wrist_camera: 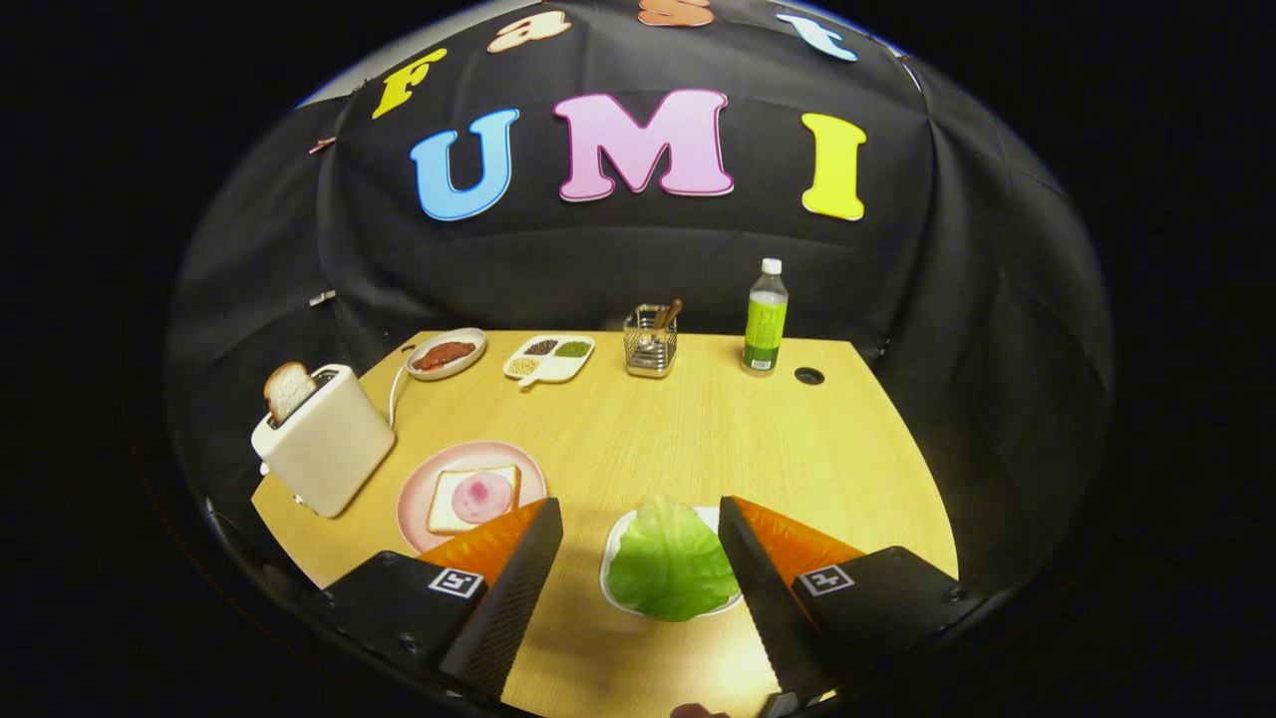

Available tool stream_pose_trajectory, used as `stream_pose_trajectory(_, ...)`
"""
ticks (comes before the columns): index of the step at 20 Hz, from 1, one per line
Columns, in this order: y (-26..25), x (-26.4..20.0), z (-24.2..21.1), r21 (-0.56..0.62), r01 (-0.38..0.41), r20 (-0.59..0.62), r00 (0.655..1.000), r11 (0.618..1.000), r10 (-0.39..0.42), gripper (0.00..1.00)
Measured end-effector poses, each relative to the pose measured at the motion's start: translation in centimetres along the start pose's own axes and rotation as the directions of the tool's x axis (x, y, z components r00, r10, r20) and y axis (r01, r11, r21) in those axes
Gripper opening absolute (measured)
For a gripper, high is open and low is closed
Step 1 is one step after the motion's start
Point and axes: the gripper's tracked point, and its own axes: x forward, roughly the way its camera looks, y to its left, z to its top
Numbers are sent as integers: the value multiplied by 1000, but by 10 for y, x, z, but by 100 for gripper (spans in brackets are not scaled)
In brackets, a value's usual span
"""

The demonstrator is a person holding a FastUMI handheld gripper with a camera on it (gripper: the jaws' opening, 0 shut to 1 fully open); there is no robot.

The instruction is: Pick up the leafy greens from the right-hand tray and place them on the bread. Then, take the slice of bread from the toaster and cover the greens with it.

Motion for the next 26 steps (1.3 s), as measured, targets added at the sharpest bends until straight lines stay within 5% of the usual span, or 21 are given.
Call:
stream_pose_trajectory(18, -43, 91, -118, 32, 171, -386, 911, 985, -146, 98)
stream_pose_trajectory(26, -34, 97, -124, 31, 153, -424, 897, 988, -126, 72)
